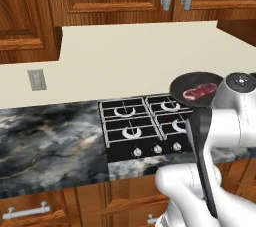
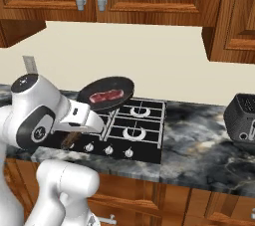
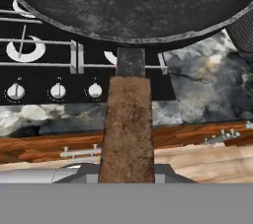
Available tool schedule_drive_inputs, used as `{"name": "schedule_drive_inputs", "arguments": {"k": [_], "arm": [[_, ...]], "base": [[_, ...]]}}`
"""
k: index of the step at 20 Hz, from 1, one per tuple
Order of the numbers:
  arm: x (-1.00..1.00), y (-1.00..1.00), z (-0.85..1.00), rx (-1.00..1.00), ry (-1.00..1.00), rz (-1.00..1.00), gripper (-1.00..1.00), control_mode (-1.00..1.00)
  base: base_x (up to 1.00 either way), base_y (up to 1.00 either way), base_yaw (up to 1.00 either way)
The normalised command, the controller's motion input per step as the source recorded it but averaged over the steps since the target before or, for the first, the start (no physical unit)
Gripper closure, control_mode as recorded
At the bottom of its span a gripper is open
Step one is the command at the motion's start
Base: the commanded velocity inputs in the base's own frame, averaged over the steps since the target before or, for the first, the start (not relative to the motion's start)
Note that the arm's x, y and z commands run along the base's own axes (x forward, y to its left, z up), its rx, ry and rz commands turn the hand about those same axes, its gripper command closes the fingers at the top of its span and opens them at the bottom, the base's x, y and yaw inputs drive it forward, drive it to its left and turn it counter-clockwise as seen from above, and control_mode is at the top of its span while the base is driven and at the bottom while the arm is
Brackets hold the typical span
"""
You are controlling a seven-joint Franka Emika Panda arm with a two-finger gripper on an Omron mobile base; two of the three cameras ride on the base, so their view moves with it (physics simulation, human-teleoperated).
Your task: Pick up the pan with the steak in it and place it on the dining table. Then place the steak on the plate.
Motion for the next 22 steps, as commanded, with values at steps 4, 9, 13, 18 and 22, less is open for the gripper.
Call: {"name": "schedule_drive_inputs", "arguments": {"k": [4, 9, 13, 18, 22], "arm": [[-0.87, 0.12, 0.24, -0.07, 0.12, 0.15, 1.00, -1.00], [-0.81, 0.08, 0.03, 0.02, 0.04, 0.19, 1.00, -1.00], [-0.46, 0.06, 0.00, 0.12, -0.06, 0.09, 1.00, -1.00], [0.00, 0.00, 0.00, 0.00, 0.00, 0.00, 1.00, -1.00], [0.00, 0.00, 0.00, 0.00, 0.00, 0.00, 1.00, -1.00]], "base": [[0.00, 0.00, 0.00], [0.00, 0.00, 0.00], [0.00, 0.00, 0.00], [0.00, 0.00, 0.00], [0.00, 0.00, 0.00]]}}
